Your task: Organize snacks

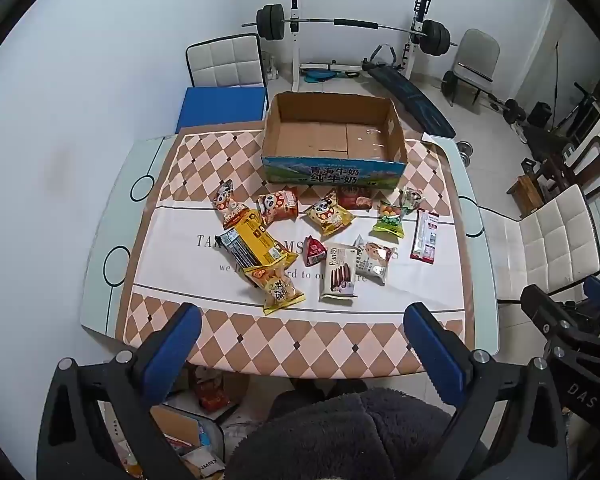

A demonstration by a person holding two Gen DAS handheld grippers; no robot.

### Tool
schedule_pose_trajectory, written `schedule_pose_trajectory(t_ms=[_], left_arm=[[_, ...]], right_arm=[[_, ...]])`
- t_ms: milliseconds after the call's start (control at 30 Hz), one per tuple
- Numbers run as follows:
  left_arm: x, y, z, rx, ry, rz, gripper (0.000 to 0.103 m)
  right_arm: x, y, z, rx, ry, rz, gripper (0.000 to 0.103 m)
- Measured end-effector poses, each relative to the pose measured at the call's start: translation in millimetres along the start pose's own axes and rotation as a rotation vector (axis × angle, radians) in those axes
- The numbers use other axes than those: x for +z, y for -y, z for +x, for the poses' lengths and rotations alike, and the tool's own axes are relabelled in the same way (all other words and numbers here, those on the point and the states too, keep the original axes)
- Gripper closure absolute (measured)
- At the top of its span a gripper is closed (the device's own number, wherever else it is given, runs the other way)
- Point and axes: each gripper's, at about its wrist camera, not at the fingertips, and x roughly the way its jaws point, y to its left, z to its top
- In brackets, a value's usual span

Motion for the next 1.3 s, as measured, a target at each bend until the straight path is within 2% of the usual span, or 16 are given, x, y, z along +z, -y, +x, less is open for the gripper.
schedule_pose_trajectory(t_ms=[667,1300], left_arm=[[-5.7,5.2,-4.3,-0.022,-0.006,-0.007,0.0],[-16.0,13.9,0.2,-0.027,-0.018,-0.016,0.0]], right_arm=[[-8.6,6.2,2.4,0.017,-0.025,0.013,0.0],[-3.0,9.4,1.4,0.018,-0.021,0.016,0.0]])
